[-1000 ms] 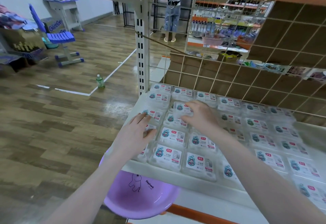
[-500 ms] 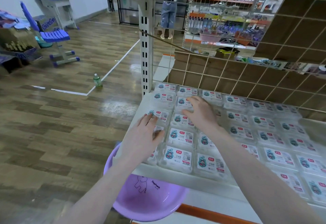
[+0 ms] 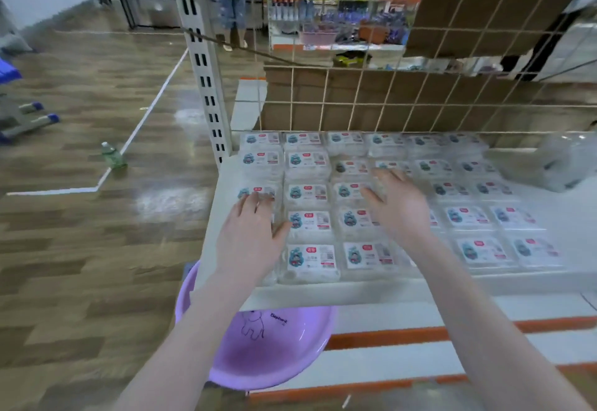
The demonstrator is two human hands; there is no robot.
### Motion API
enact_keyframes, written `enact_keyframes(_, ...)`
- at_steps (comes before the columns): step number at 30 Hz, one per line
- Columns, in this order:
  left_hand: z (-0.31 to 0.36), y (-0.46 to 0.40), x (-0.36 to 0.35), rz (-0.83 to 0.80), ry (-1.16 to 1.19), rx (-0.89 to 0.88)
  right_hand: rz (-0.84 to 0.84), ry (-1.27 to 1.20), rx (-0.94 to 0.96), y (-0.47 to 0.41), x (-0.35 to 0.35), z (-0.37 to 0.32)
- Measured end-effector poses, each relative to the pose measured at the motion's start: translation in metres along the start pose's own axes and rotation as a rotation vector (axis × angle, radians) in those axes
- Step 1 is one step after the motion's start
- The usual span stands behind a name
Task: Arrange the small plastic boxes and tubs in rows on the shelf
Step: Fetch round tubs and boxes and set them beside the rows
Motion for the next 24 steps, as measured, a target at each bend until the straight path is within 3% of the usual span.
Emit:
enact_keyframes(10, 0.109, 0.001, -0.021, -0.102, 0.068, -0.191, 0.120, 0.111, -0.322, 0.083, 0.089, 0.104)
enact_keyframes(24, 0.346, 0.094, -0.041, -0.210, 0.186, -0.386, 0.270, 0.234, -0.494, 0.199, 0.238, 0.263)
Point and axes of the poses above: each hand's wrist, its own y-axis away from the middle knuckle, its own x-axis out of the back of the hand, z = x × y, the point moved 4 cm from there along -y, towards the middle knuckle, and after that the axes turned 11 degrees about z, right-handed, at the moved point
